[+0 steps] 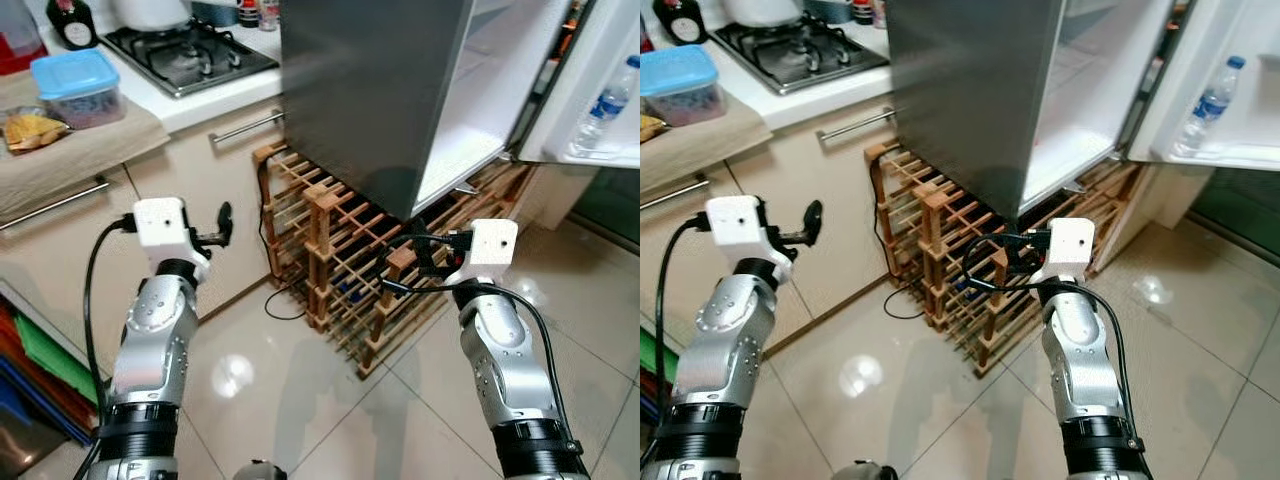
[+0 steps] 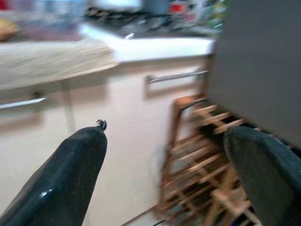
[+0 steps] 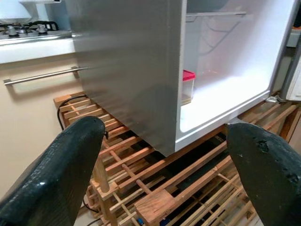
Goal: Restocking fridge
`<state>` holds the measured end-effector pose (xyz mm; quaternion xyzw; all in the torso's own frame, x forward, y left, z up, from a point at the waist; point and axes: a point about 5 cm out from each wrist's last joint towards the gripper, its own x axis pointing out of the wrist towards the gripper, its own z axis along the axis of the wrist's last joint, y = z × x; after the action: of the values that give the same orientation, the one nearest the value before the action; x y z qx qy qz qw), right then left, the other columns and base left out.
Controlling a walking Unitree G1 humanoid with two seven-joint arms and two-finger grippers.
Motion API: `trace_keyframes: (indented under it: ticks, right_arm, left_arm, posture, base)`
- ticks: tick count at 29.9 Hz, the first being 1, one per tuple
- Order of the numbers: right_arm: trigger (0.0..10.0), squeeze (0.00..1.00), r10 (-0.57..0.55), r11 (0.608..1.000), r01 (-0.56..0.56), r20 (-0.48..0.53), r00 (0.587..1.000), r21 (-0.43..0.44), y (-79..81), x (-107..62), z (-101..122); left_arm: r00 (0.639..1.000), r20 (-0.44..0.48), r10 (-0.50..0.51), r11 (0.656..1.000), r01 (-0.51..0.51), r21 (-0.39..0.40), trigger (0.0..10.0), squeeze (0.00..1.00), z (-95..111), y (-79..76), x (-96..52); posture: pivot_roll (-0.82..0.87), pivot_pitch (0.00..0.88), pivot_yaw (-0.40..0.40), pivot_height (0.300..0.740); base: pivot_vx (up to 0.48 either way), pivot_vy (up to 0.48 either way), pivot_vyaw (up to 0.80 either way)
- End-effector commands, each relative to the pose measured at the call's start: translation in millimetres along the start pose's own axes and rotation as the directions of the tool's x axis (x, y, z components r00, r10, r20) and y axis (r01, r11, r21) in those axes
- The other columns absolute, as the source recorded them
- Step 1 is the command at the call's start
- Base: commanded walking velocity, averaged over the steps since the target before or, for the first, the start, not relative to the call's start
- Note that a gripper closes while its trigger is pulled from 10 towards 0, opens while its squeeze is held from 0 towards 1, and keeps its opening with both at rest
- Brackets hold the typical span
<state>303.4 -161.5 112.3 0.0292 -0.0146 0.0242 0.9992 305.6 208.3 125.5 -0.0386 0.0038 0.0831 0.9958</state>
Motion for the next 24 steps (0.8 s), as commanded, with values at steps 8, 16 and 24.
trace_keyframes:
  ticks: [8,16,24]
  right_arm:
    - [10.0,0.0,0.043,0.999,-0.043,-0.005,0.999,0.003,2.9,4.7,-0.1]
    - [10.0,0.03,0.063,0.998,-0.062,-0.019,0.998,0.005,6.3,5.3,-4.9]
    - [10.0,0.04,0.089,0.996,-0.089,-0.014,0.996,0.009,9.8,9.0,-1.6]
  left_arm:
    - [0.997,0.018,0.079,0.996,-0.08,0.037,10.0,0.0,3.4,7.9,-3.6]
    - [0.982,0.015,0.187,0.982,-0.188,0.028,10.0,0.0,8.2,14.1,-6.4]
    - [0.979,-0.007,0.202,0.978,-0.202,-0.055,10.0,0.0,6.8,15.6,-11.8]
  posture:
    - [-0.02,0.0,0.0,0.74]
    - [0.0,0.0,-0.006,0.74]
    - [0.01,0.0,-0.01,0.74]
  base:
    - [0.0,0.0,0.53]
    - [0.069,-0.278,0.53]
    - [0.0,0.272,0.53]
